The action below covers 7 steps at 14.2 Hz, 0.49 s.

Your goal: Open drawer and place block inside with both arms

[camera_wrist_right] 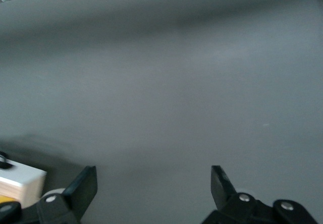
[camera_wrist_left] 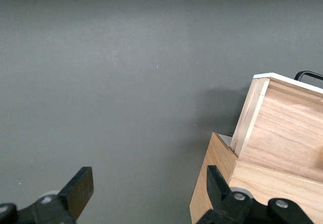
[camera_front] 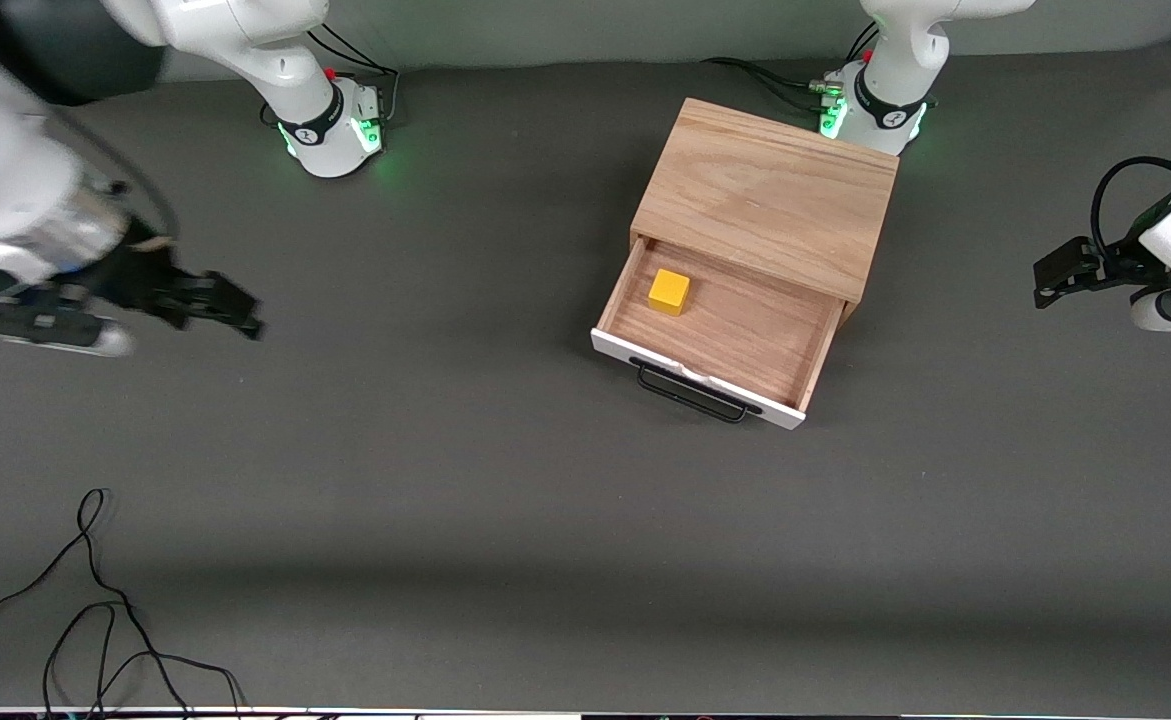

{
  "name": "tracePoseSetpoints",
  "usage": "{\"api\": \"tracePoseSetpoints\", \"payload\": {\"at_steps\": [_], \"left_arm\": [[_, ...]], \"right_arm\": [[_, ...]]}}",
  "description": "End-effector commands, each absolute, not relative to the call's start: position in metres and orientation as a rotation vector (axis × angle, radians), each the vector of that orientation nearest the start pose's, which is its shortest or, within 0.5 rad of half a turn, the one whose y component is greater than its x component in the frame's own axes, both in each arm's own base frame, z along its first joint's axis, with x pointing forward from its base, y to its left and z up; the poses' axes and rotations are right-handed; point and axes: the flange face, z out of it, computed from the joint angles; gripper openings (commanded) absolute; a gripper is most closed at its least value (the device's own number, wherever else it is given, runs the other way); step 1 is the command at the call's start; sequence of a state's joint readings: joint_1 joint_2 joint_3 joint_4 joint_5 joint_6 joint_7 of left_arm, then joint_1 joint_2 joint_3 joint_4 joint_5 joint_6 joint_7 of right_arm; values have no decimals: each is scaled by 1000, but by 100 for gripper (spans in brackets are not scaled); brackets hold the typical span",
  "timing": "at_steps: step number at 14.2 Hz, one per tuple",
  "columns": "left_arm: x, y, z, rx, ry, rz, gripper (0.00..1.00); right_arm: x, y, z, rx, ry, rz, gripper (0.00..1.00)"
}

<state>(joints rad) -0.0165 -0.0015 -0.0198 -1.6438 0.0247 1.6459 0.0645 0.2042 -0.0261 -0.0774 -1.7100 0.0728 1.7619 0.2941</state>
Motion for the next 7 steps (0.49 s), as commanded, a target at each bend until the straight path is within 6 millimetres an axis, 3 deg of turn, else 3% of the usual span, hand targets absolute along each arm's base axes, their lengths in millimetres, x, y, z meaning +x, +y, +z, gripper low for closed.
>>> {"api": "tracePoseSetpoints", "payload": {"at_steps": [1, 3, 7], "left_arm": [[553, -20, 604, -3130, 183, -2, 100], [553, -20, 602, -3130, 181, 3, 100], [553, -20, 602, -3130, 178, 5, 100]], "right_arm": [[530, 38, 569, -3079, 193, -86, 100], [529, 21, 570, -3138, 205, -102, 100], [529, 17, 577, -3138, 204, -107, 100]]}}
